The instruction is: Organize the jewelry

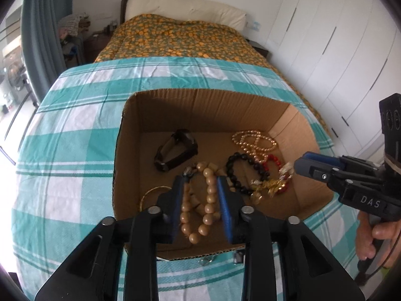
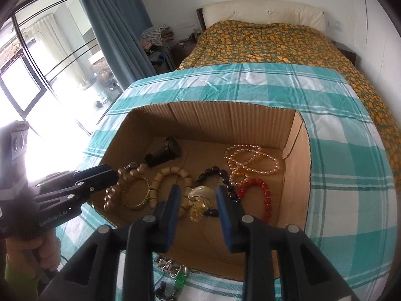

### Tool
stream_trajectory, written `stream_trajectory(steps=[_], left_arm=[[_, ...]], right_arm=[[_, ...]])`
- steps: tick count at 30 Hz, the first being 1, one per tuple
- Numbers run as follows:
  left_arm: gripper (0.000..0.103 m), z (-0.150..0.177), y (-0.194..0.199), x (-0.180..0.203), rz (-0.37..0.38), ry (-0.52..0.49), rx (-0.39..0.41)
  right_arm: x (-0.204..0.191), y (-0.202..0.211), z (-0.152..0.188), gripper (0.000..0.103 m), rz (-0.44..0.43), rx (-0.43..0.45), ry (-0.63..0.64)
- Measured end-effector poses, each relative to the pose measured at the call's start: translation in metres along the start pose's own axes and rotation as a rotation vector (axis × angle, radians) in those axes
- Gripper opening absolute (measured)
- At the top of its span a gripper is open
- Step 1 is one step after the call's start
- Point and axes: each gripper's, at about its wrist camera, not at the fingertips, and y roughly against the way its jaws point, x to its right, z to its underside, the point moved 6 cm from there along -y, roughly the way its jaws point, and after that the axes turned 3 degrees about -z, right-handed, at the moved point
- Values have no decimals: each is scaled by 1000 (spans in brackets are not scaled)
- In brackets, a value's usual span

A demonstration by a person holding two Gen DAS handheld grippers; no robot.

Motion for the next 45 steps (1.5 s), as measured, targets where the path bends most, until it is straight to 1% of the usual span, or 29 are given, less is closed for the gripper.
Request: stream_trajectory(steps=[1,2,4,5,6,8,10,13,16,20,23,26,32,38,40,45], left_arm=[[62,4,2,-2,-6,10,2],[75,8,6,-4,-4,22,15],[81,19,19,-9,-8,32,42],[82,26,25,-10,-14,31,47],[83,35,32,-12,-22,28,53],[89,56,45,-14,-35,20,65],[92,79,53,-13,-51,12,72],[92,113,57,-7,-74,2,56],[92,135,58,3,-77,9,55],[92,149,54,23,-75,-11,46],[92,154,54,36,-89,-26,48],[92,157,54,43,-103,-38,50],[92,165,56,47,-137,-64,44],[92,167,55,49,-136,-73,38],[92,168,53,48,-121,-68,34],[92,169,45,56,-12,-41,17]], right_arm=[[3,2,1,48,17,13,-9],[6,7,4,49,42,41,-15],[8,20,10,49,71,84,-7],[8,28,15,49,80,105,3],[7,40,23,49,94,133,17],[5,59,40,50,122,174,45],[3,76,61,50,152,204,66],[-1,90,101,51,181,222,83],[-2,95,146,51,206,217,75],[-3,99,192,51,251,217,74],[2,100,211,51,259,210,57],[9,104,224,51,260,205,33],[16,107,230,51,260,204,16],[16,106,234,51,251,203,6],[16,105,236,51,249,201,2],[17,103,242,51,242,196,-10]])
